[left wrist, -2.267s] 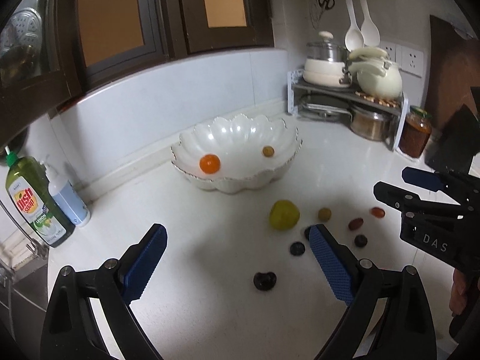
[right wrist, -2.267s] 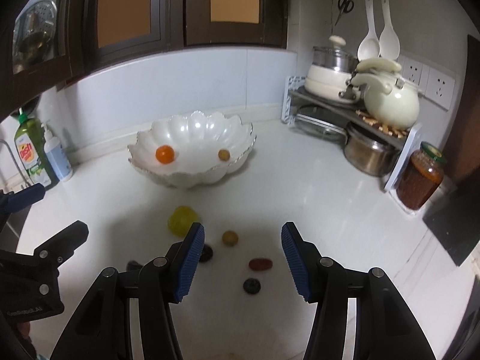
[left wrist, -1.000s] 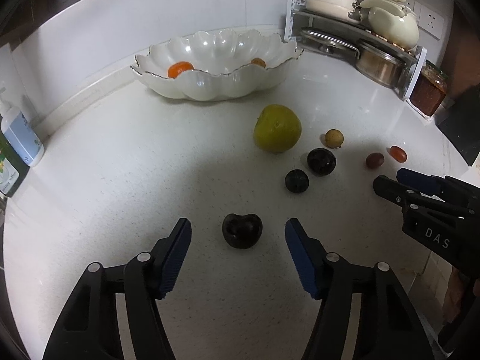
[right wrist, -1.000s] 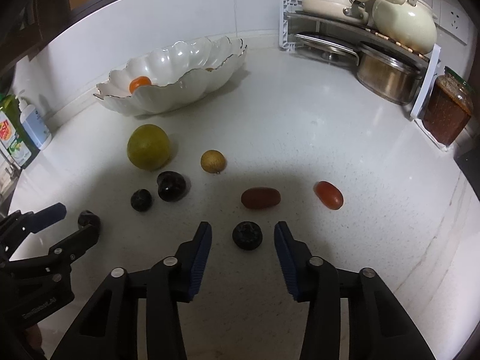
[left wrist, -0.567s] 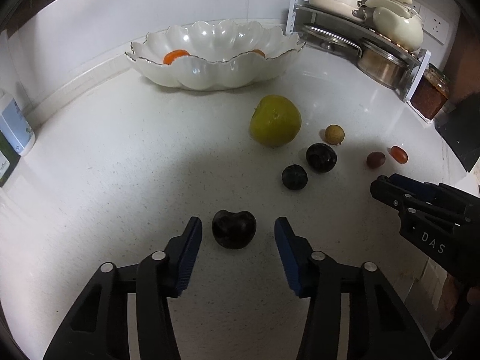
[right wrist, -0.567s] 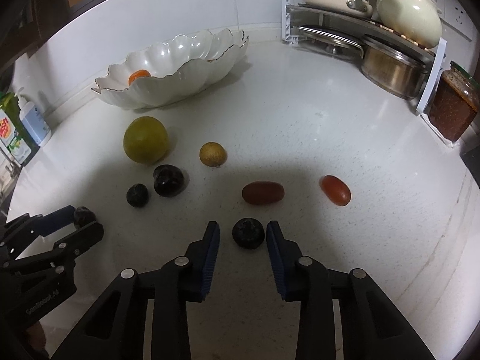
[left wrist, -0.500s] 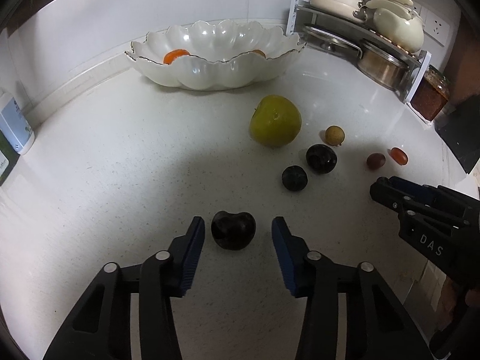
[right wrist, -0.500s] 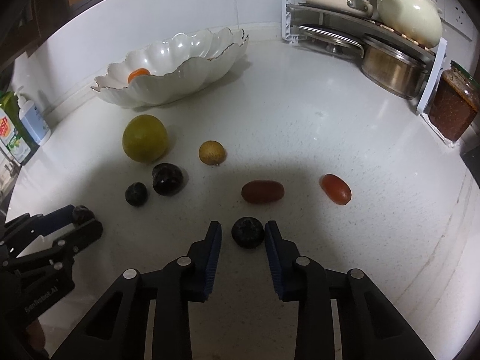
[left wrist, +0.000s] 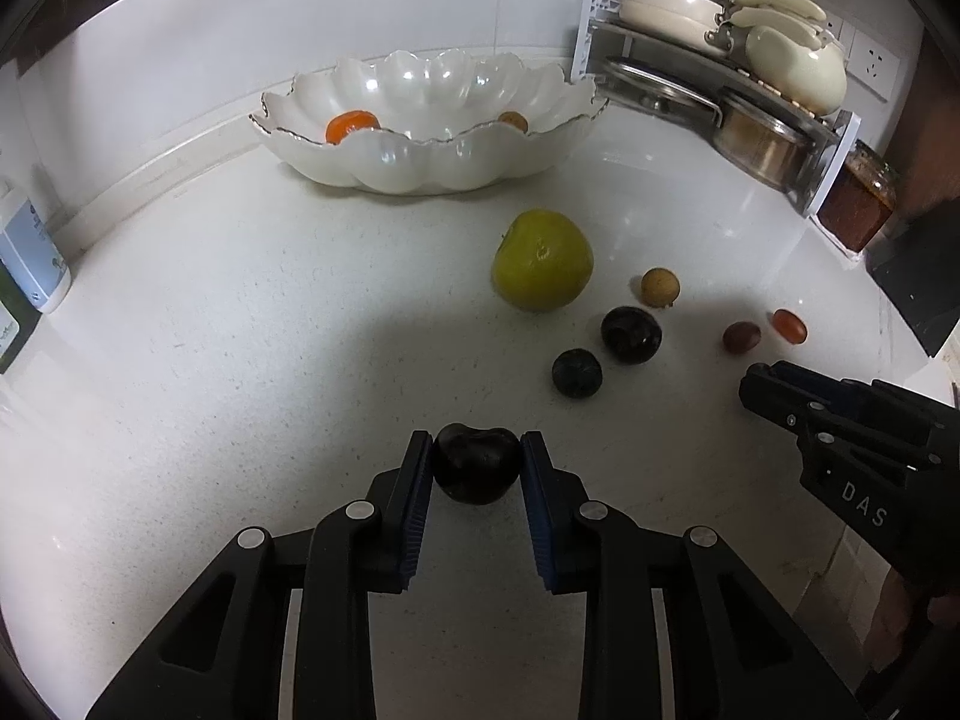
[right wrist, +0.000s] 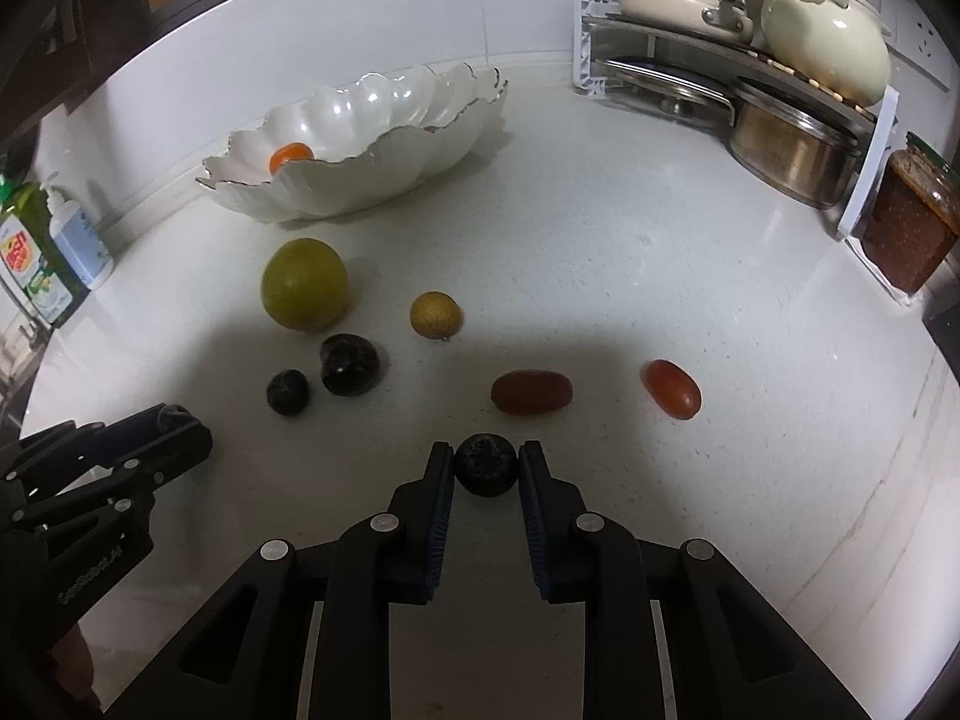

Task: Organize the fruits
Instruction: 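Grasp a dark plum with the left gripper while the right gripper grasps another dark plum, then carry both dark plums over the bowl with the left and right grippers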

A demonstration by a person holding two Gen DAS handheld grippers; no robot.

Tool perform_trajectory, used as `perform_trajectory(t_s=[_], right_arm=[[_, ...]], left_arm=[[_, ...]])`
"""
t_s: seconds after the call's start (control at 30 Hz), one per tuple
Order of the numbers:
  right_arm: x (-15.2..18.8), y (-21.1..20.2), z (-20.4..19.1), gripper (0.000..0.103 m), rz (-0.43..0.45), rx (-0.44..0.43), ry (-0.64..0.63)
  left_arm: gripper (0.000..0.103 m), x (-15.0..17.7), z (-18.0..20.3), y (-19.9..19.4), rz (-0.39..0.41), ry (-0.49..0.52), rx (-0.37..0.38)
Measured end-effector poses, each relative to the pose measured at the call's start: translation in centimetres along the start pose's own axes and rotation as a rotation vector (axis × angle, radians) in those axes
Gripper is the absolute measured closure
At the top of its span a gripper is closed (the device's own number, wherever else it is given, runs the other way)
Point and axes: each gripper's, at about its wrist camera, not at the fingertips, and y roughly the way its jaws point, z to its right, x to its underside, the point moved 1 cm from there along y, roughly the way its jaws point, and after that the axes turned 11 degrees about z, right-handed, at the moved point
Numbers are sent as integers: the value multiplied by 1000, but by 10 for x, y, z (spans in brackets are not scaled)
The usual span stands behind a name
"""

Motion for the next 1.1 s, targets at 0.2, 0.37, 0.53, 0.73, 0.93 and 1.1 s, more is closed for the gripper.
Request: perform_trajectory(t_s=[0.2,0.37,0.53,0.73,0.93,1.1], right_arm=[[-6,-10,-4,79,25,-15,-9],[-16,-20,-9,79,61,-27,-18],[-25,-30,-15,79,101,-34,-35],[-39,-41,-21,79,150,-44,-51],[-54,-51,-29,79,204,-55,-69],[-69,-55,-37,79,246,-70,-86]], left_arm=[[73,-7,-1,-8,23,-7,5],[73,-16,-3,-19,57,-13,4],[73,-27,-5,-30,96,-19,12],[73,-40,-7,-44,155,-17,11],[73,-54,-9,-58,216,-7,7],[73,-66,-14,-67,265,0,-3]])
